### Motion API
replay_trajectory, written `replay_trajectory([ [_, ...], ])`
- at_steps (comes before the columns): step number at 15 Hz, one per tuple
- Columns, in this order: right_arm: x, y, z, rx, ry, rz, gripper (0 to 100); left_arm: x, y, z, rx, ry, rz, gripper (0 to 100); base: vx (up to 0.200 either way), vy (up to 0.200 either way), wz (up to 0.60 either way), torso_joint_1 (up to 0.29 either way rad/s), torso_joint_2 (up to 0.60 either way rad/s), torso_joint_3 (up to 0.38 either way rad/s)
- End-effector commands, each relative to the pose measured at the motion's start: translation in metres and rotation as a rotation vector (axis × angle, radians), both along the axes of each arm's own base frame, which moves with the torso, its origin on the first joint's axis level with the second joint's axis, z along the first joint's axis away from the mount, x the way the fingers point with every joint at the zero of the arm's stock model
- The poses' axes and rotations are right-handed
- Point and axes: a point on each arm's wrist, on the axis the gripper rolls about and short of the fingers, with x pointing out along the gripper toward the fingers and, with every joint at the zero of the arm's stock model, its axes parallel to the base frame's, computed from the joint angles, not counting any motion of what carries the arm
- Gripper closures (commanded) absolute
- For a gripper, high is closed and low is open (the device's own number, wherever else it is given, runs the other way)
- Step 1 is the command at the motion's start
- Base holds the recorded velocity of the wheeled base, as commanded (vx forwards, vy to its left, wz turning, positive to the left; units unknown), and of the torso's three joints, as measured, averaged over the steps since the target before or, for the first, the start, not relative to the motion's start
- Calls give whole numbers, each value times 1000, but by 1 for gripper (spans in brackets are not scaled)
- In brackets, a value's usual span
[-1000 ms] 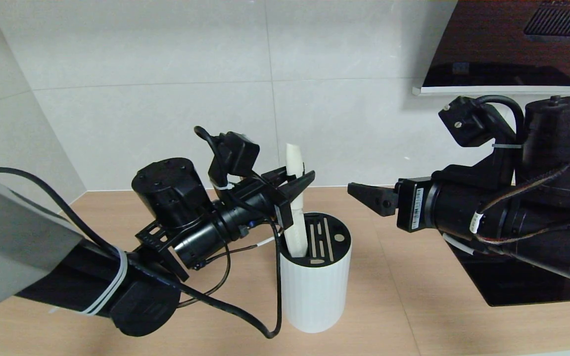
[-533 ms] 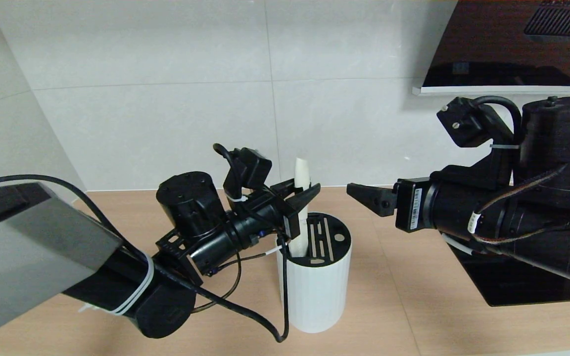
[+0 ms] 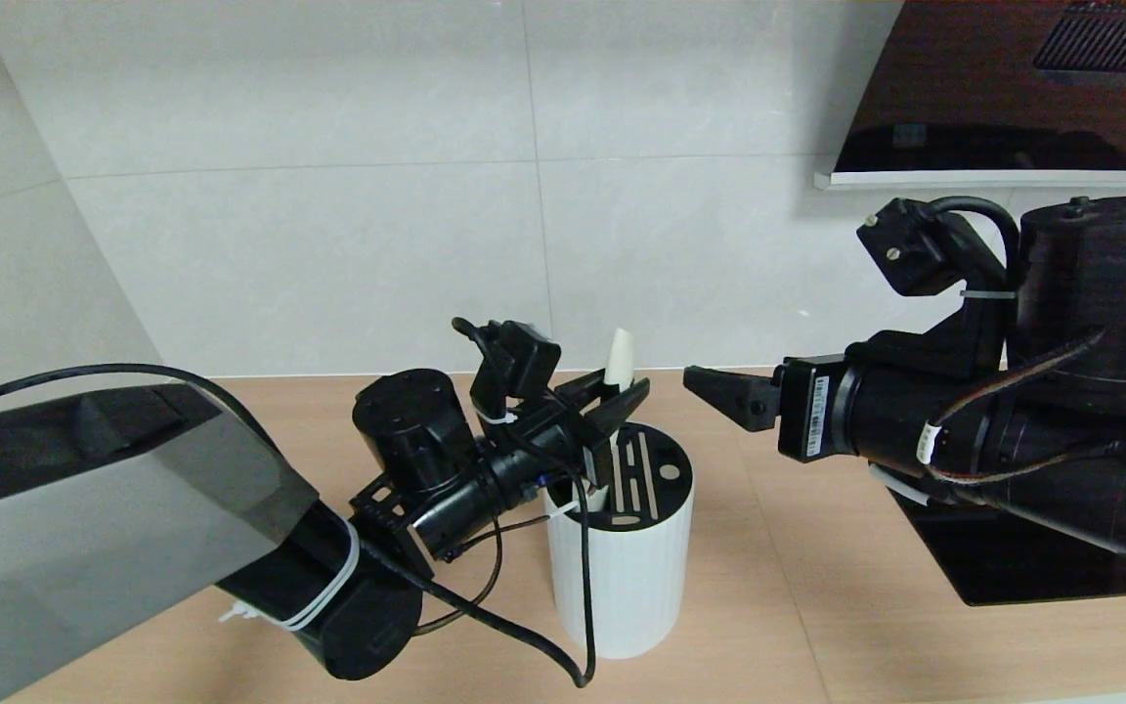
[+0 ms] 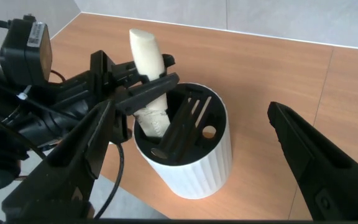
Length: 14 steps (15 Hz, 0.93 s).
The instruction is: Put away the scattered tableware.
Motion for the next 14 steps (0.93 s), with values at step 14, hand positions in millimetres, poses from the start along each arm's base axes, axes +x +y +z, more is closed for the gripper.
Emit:
replay_trajectory([
  [14, 0, 1, -2, -4, 4, 2, 0, -28, -7, 23, -89, -50, 162, 100, 0, 0, 0, 0, 0, 0],
])
